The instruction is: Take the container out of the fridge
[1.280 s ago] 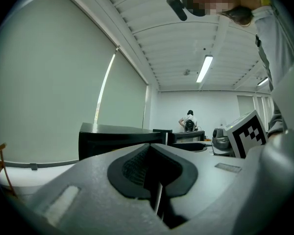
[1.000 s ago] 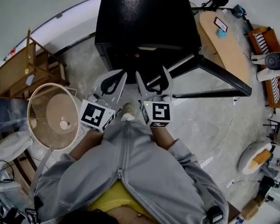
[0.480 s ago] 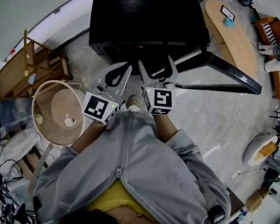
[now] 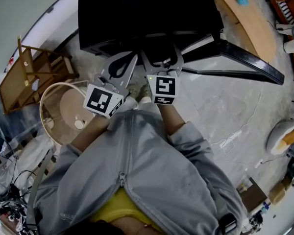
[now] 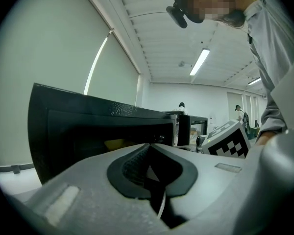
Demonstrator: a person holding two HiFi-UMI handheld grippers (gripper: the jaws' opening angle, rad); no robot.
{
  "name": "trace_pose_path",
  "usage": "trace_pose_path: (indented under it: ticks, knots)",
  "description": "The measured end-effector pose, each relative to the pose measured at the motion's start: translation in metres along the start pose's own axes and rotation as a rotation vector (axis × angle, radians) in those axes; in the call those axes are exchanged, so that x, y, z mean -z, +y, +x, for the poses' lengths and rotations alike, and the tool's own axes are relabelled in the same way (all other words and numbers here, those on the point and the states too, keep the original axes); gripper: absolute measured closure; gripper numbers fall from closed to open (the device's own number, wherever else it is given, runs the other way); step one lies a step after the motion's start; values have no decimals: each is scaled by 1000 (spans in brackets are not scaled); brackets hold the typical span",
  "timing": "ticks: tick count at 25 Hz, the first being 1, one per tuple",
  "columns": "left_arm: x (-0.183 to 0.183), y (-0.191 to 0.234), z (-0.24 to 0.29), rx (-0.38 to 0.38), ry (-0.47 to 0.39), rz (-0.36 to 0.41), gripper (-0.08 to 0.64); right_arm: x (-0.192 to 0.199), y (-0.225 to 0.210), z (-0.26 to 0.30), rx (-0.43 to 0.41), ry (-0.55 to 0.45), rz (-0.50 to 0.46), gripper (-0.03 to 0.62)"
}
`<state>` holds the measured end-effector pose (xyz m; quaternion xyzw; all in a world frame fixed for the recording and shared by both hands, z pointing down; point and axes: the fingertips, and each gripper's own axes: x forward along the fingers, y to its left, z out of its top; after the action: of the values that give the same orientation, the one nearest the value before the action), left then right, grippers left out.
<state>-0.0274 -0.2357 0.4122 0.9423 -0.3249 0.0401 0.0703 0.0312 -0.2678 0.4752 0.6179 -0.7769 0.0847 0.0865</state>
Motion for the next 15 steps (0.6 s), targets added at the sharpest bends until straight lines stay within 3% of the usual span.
trace_pose_path:
  ticks: [15]
  knots:
    - [25,15,22,18,62,23,555,24,-11,55,27,26,-4,139]
